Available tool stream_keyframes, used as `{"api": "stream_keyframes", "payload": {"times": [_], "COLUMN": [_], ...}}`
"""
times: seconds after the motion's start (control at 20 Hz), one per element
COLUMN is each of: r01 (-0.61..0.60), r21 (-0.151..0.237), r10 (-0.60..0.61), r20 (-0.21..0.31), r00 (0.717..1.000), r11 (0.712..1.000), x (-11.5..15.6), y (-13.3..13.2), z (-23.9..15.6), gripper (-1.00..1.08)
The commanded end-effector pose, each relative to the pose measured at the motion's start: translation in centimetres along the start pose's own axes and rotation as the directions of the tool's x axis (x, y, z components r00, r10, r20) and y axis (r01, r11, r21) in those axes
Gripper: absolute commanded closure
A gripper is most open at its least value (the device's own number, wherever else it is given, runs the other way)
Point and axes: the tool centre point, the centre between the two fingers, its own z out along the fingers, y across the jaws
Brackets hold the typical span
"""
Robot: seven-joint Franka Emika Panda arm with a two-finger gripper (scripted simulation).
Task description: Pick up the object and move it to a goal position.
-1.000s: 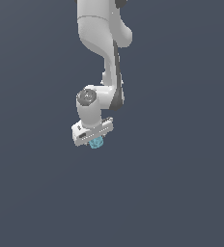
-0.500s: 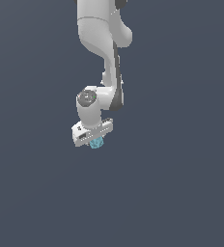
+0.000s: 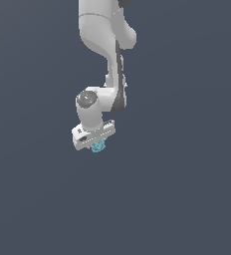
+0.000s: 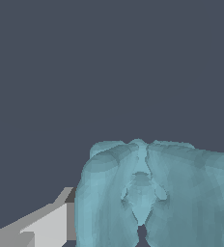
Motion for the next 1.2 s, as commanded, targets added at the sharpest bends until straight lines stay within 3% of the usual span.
{"api": "stream_keyframes", "payload": {"times": [0.0,0.65,1.15], "r01": [-0.001,0.000,-0.001], "r21": [-0.001,0.000,0.000], "r10": [0.001,0.000,0.001], "r20": [-0.001,-0.001,-0.001], "r00": [1.000,1.000,1.000], "r11": [1.000,1.000,1.000], "x": [-0.5,-4.4,-5.0], "y": [0.7,6.4,7.5], "z": [-1.0,-9.5,-11.0], "gripper": [1.08,1.08,1.08]}}
